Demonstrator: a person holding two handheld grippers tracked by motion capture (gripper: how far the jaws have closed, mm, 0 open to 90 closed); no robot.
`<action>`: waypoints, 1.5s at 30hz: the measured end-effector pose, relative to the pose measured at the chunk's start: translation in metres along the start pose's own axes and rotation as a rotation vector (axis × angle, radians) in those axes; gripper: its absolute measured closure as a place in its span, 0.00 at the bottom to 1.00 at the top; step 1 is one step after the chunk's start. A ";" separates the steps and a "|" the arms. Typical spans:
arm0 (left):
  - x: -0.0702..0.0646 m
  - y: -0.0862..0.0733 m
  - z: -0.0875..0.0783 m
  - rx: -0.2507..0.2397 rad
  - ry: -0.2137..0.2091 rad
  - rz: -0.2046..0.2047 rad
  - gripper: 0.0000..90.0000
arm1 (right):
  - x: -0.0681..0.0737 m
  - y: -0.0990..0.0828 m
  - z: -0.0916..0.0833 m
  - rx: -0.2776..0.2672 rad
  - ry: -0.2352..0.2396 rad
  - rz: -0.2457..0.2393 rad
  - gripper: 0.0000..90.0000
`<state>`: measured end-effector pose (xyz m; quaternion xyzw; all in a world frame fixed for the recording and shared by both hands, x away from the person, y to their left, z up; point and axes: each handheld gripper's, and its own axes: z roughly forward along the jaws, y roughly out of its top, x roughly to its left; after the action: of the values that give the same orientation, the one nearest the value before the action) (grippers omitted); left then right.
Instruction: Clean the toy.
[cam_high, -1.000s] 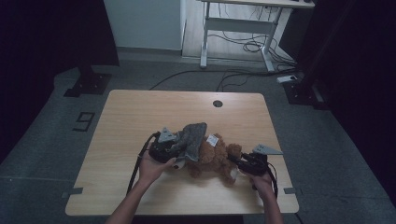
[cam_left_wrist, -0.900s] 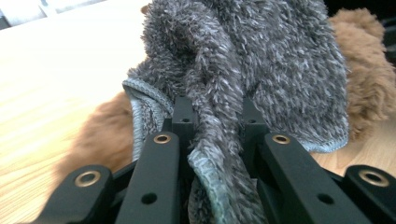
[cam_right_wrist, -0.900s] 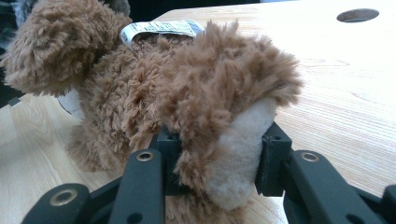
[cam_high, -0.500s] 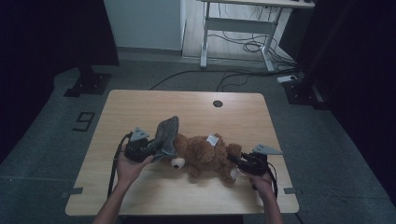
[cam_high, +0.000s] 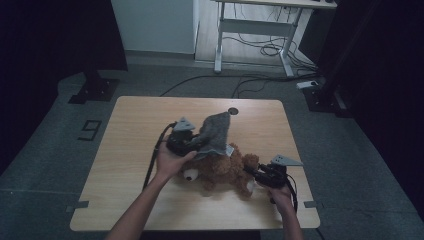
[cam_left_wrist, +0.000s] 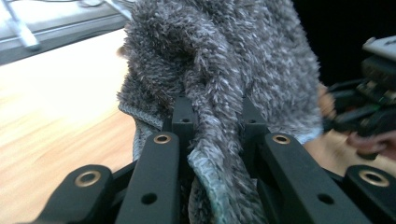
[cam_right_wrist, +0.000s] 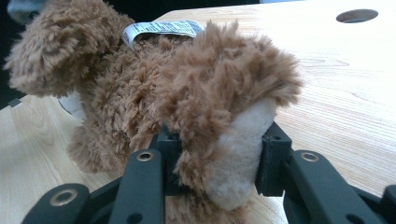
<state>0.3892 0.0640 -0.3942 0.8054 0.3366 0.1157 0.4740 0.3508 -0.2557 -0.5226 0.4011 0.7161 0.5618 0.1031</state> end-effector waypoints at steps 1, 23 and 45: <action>-0.005 0.005 0.008 0.007 -0.015 0.004 0.83 | -0.001 0.000 0.000 -0.001 0.002 -0.001 0.69; -0.022 -0.040 0.031 0.178 0.045 0.079 0.83 | -0.001 -0.001 0.000 -0.004 0.010 0.002 0.69; -0.066 -0.025 0.089 0.186 -0.020 0.126 0.82 | 0.002 -0.002 0.000 -0.003 -0.014 -0.017 0.69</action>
<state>0.3741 -0.0316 -0.4531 0.8664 0.2899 0.1058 0.3924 0.3487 -0.2544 -0.5235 0.3988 0.7181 0.5589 0.1134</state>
